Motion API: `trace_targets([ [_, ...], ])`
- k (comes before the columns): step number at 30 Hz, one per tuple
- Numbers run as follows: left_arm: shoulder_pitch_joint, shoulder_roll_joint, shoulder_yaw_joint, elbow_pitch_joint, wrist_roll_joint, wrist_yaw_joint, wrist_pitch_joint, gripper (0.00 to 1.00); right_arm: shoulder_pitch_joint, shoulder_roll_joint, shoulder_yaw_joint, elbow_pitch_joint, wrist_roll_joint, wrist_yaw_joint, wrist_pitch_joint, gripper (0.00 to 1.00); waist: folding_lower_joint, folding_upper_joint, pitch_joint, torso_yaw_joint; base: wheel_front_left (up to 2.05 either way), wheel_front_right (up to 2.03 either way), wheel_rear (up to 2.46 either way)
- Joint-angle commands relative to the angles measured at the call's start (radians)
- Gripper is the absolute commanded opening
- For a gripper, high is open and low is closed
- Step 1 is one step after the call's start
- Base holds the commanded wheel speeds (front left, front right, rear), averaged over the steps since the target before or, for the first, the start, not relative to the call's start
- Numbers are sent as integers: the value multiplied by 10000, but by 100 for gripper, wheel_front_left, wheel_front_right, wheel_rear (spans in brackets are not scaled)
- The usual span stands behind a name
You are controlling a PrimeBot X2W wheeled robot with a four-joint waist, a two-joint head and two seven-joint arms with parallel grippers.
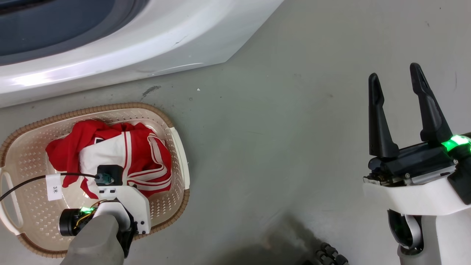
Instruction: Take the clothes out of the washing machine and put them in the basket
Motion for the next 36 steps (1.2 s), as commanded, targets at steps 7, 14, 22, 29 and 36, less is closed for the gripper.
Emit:
trace_targets([
  [7,164,-59,-164,51,115,74,-628,100,191,-2,-69,240,51,-7,-19,100,-2,0,-628,128,0,0,0],
  [14,812,-168,-15,0,-2,210,-1254,100,709,-2,13,542,-194,-7,-21,100,-2,0,-1969,455,0,0,0],
  [22,2031,-58,536,-1818,629,701,-1311,100,1456,-2,103,841,-545,-7,-19,100,-2,0,-3468,876,0,0,0],
  [29,3345,-62,1612,-3682,1555,1074,-1305,100,2104,-2,174,1043,-672,-7,-19,100,-2,0,-4510,1172,0,0,0],
  [36,4565,-262,3093,-5757,2617,1163,-1307,100,2681,-2,117,1234,-784,-7,-19,100,-2,0,-5403,1472,0,0,0],
])
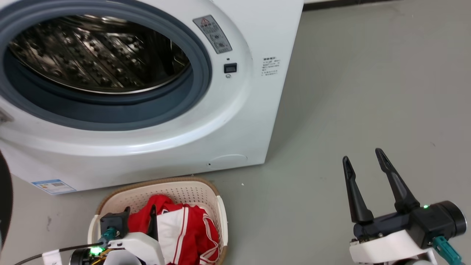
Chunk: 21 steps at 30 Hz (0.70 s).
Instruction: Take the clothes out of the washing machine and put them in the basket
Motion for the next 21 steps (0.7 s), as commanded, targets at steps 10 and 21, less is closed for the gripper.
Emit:
trace_targets([
  [10,1763,-792,2156,-3303,1770,-153,-26,100,817,-2,-230,105,-89,-7,-19,100,2,0,-1212,638,0,0,0],
  [21,2821,-1409,3112,-5648,3047,-340,-25,100,1258,-2,-360,95,160,-7,-19,100,2,0,-1776,941,0,0,0],
])
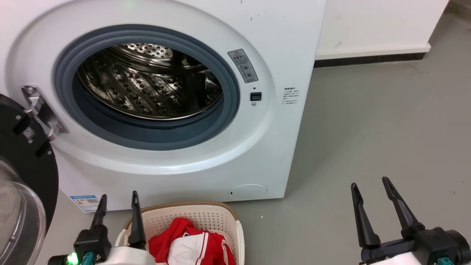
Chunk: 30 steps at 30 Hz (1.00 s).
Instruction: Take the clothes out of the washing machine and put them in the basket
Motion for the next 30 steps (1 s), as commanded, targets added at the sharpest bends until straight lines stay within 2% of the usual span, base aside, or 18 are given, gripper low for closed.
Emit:
trace_targets([
  [1,132,-42,40,-87,81,10,-25,100,129,-2,-35,-26,89,-7,-19,100,2,-1,-47,46,0,0,0],
  [13,826,-207,146,-868,604,-62,-25,100,425,-2,-411,85,337,-7,-19,100,2,-1,-283,284,0,0,0],
  [30,986,-244,240,-923,519,-156,-26,100,396,-2,-501,154,561,-7,-19,100,2,-1,-342,187,0,0,0],
])
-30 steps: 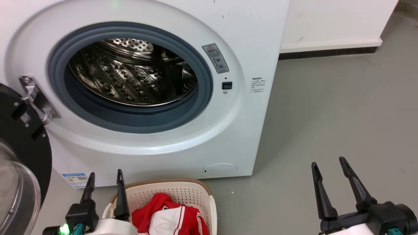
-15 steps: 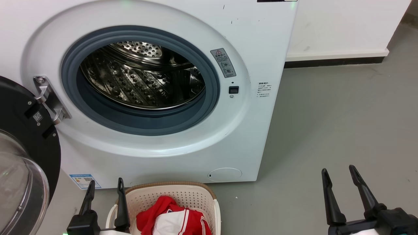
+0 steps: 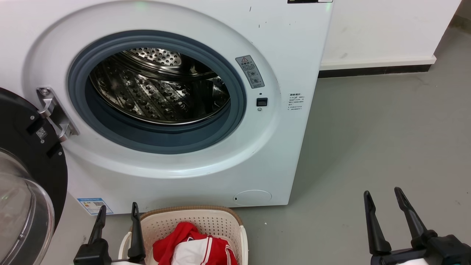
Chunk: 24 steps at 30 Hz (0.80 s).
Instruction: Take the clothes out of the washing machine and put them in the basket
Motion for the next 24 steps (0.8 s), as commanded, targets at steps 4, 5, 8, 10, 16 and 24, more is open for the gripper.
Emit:
trace_targets([
  [4,84,-18,13,-29,-121,69,-26,100,17,-2,12,-45,-5,-7,-19,100,0,0,9,-27,0,0,0],
  [5,1,-6,-9,34,-96,25,2,0,4,2,9,13,-2,0,2,0,0,0,8,-28,0,0,0],
  [8,58,-31,-17,333,-108,25,59,0,49,8,27,279,14,0,14,0,0,0,9,-30,0,0,0],
  [10,15,-36,31,493,-319,0,154,0,54,3,41,368,244,0,42,0,0,0,10,-25,0,0,0],
  [16,-254,-33,121,655,-1813,-164,539,0,-219,-113,46,615,1847,0,299,0,0,0,12,8,0,0,0],
  [24,-470,-30,145,748,-3380,-334,867,0,-532,-208,42,904,3484,-1,578,0,0,0,16,44,0,0,0],
])
